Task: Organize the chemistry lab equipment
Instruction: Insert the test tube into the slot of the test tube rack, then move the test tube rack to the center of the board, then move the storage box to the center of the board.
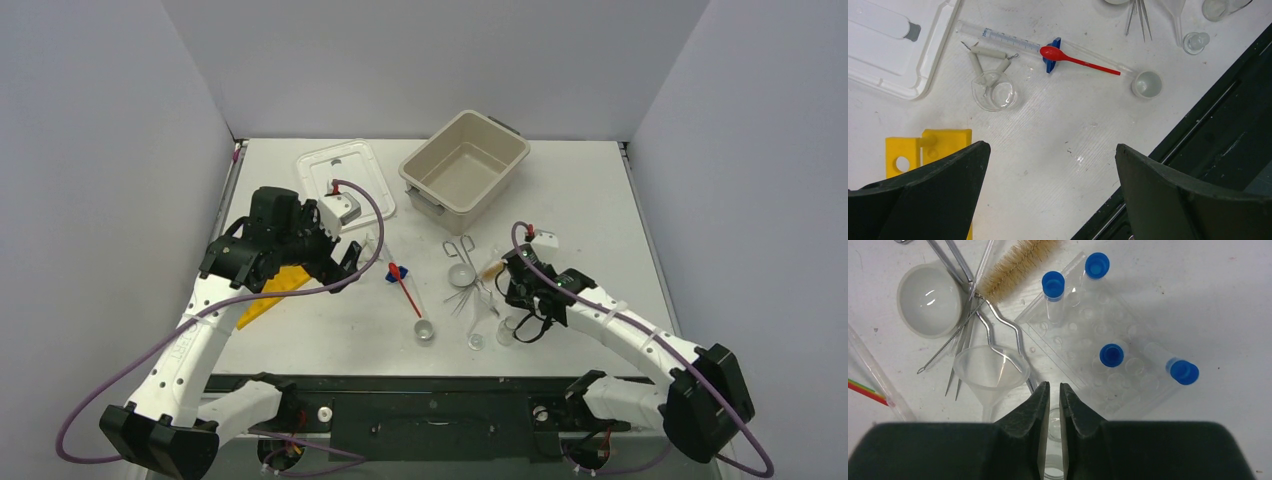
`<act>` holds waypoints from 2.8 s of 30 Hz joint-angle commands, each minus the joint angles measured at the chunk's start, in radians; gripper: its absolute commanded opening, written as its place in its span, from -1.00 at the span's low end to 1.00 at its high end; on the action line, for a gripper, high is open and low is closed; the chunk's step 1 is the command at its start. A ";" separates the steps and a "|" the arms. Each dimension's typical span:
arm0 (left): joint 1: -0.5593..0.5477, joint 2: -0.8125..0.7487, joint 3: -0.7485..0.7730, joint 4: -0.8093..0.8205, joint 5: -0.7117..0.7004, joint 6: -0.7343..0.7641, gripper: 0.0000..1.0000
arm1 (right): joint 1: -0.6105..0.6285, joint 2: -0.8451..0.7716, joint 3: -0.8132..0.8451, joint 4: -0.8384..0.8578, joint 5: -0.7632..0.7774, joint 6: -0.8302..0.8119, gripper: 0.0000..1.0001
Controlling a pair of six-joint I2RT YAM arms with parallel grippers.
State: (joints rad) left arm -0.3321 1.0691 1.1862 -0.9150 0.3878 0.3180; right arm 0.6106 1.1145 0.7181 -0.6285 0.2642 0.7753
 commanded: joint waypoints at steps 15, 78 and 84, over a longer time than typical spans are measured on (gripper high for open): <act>0.004 -0.018 0.021 0.018 -0.020 0.021 0.93 | -0.106 0.261 -0.017 0.201 -0.018 0.002 -0.92; 0.007 0.059 -0.025 0.023 -0.023 -0.043 0.93 | -0.255 0.748 0.896 0.172 0.059 -0.026 -0.18; 0.008 0.060 -0.024 0.020 -0.031 -0.030 0.93 | -0.252 0.758 0.854 0.221 0.045 0.012 -0.28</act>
State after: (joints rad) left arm -0.3317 1.1427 1.1576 -0.9089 0.3641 0.2737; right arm 0.3607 1.8648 1.5833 -0.4702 0.3092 0.7559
